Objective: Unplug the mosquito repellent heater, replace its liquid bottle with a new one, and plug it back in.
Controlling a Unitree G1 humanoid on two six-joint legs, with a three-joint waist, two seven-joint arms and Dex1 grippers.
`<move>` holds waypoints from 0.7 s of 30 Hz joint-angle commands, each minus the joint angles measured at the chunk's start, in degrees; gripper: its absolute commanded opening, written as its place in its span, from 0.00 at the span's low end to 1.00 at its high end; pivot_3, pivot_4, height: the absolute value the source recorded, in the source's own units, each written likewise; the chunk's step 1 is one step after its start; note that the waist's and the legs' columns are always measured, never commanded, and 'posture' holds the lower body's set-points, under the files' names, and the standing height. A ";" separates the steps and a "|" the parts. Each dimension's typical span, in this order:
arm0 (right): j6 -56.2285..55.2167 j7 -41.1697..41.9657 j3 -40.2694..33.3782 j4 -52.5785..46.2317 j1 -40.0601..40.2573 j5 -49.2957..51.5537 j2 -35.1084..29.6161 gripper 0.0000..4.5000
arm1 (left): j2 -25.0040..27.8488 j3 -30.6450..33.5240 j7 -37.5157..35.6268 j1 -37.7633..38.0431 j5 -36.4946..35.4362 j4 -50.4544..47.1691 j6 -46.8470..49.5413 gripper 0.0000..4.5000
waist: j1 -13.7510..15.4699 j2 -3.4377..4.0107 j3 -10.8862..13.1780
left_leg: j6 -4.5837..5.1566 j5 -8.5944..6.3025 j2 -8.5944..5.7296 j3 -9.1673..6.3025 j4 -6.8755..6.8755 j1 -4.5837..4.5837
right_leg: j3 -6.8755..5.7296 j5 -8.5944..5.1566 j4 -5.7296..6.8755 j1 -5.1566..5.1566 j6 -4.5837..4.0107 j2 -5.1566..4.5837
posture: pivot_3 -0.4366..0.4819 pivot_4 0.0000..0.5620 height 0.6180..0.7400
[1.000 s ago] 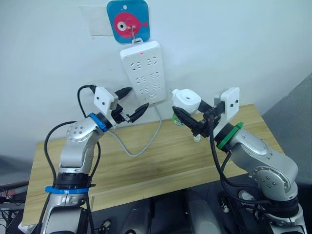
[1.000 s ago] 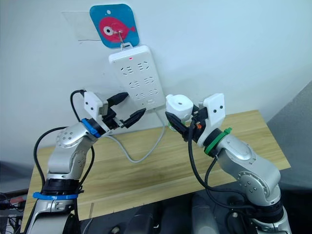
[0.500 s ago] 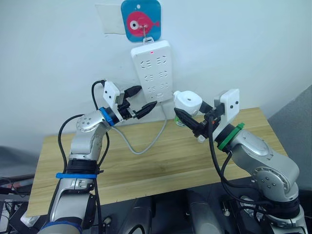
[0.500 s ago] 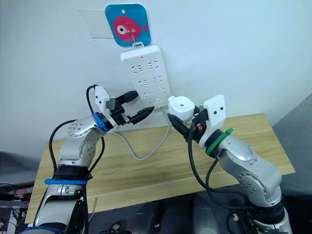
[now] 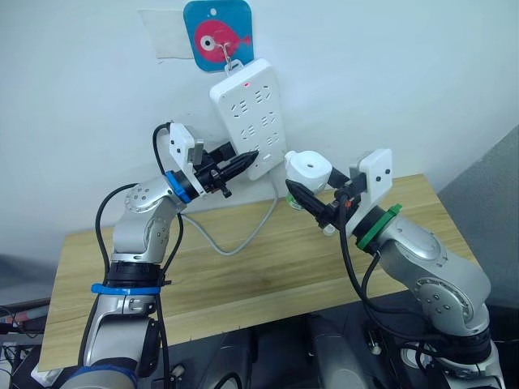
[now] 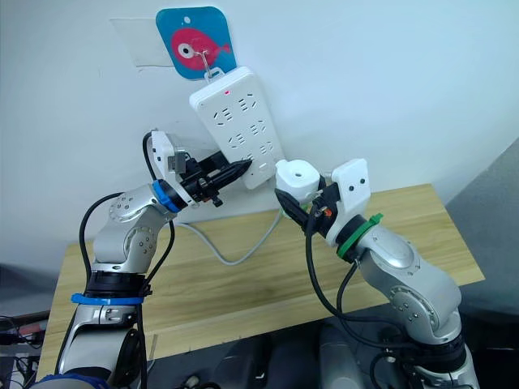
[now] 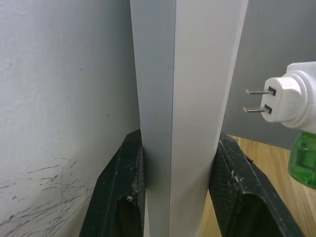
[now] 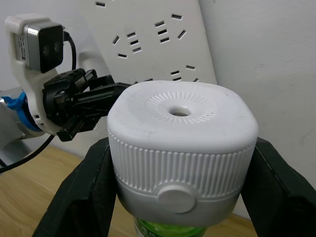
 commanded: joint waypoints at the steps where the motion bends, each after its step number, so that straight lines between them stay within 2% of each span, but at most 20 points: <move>1: -1.72 0.86 1.11 -0.40 -1.77 -2.64 0.75 0.66 | 0.17 0.69 0.57 -0.68 -0.53 -1.69 1.23 0.29 | 0.00 0.00 -0.01 | 0.00 0.00 0.00 0.00 0.00 0.00 | 0.00 0.00 0.01 0.00 0.00 0.00 | 0.32 0.43 1.00; 15: -5.96 2.63 4.64 8.62 -7.58 -12.19 7.04 0.66 | 0.53 -0.20 -0.39 -0.78 0.27 -1.12 1.43 0.29 | 0.01 -0.03 -0.03 | -0.01 0.00 0.00 -0.01 0.01 0.00 | -0.01 0.00 0.01 -0.01 0.00 0.00 | 0.32 0.45 1.00; 21: -7.12 4.53 4.55 9.59 -7.77 -14.30 7.72 0.66 | 1.02 -0.04 -0.60 -0.02 0.15 -1.85 1.72 0.29 | -0.06 -0.03 -0.03 | -0.01 0.01 0.00 0.03 0.02 0.02 | 0.01 0.00 0.07 -0.02 0.00 0.00 | 0.33 0.46 1.00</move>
